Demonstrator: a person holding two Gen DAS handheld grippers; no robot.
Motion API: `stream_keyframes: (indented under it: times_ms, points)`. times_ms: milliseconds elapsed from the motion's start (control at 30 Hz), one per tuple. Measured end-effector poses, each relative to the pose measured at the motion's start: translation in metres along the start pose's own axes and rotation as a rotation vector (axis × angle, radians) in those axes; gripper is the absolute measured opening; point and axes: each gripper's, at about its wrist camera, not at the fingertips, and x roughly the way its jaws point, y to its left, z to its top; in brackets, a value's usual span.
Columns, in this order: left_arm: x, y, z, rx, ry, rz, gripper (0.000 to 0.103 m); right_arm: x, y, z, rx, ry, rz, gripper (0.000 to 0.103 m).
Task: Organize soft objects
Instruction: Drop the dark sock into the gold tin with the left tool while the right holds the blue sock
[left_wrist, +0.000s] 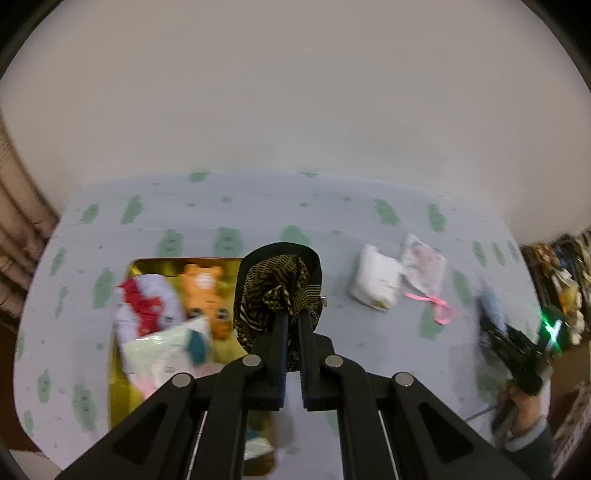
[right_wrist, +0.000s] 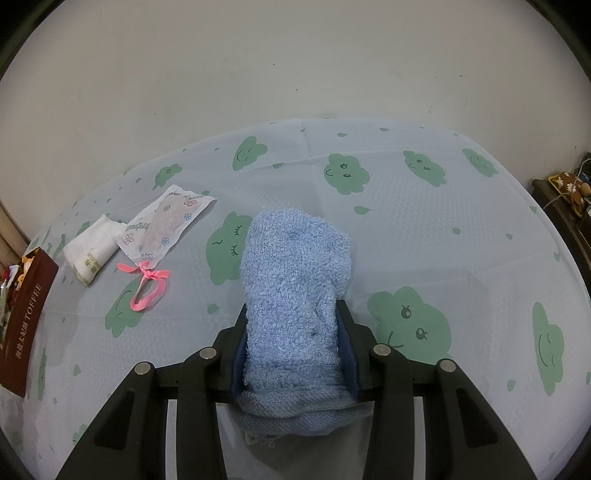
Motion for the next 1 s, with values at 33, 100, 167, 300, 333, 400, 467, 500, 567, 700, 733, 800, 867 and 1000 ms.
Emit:
stream_keyframes:
  times_ms: [33,100,167,300,333,400,467,500,567,700,733,800,867,1000]
  points:
    - [0.001,0.005,0.001,-0.004,0.000,0.013,0.005,0.000,0.000,0.000,0.000,0.000,0.000,0.039]
    - [0.003,0.018,0.003,-0.021,-0.003,0.052,0.005,0.000,0.000,0.000,-0.001,0.000,-0.001,0.039]
    - [0.006,0.029,0.004,-0.033,0.004,0.070,0.005,0.000,0.000,0.000,0.000,0.000,0.001,0.039]
    - [0.018,0.050,0.005,-0.061,0.020,0.109,0.005,0.000,0.000,0.000,-0.001,0.000,0.000,0.039]
    - [0.022,0.054,0.006,-0.068,0.024,0.116,0.005,0.000,0.000,0.000,0.001,-0.001,0.000,0.039]
    - [0.027,0.059,0.005,-0.075,0.027,0.119,0.005,0.000,0.000,0.000,0.000,-0.001,0.000,0.039]
    - [0.032,0.064,0.006,-0.087,0.032,0.128,0.005,0.000,-0.001,0.000,0.000,0.000,0.001,0.040]
    - [0.035,0.067,0.006,-0.089,0.033,0.135,0.005,0.000,0.000,0.000,0.000,0.000,0.002,0.041]
    - [0.040,0.071,0.006,-0.093,0.036,0.158,0.005,0.000,0.000,0.000,-0.002,0.000,0.000,0.041]
    - [0.047,0.082,0.006,-0.119,0.052,0.160,0.005,0.000,0.002,0.000,-0.003,0.000,-0.001,0.042]
    - [0.049,0.085,0.005,-0.125,0.059,0.157,0.005,0.000,0.002,0.000,-0.003,0.000,-0.002,0.042]
    - [0.052,0.089,0.003,-0.131,0.071,0.157,0.005,0.000,0.003,0.000,-0.005,0.001,-0.003,0.042]
    - [0.055,0.090,0.001,-0.133,0.081,0.158,0.008,0.000,0.003,0.000,-0.006,0.001,-0.004,0.042]
    - [0.059,0.093,-0.002,-0.134,0.099,0.174,0.008,0.001,0.004,0.000,-0.011,0.002,-0.006,0.042]
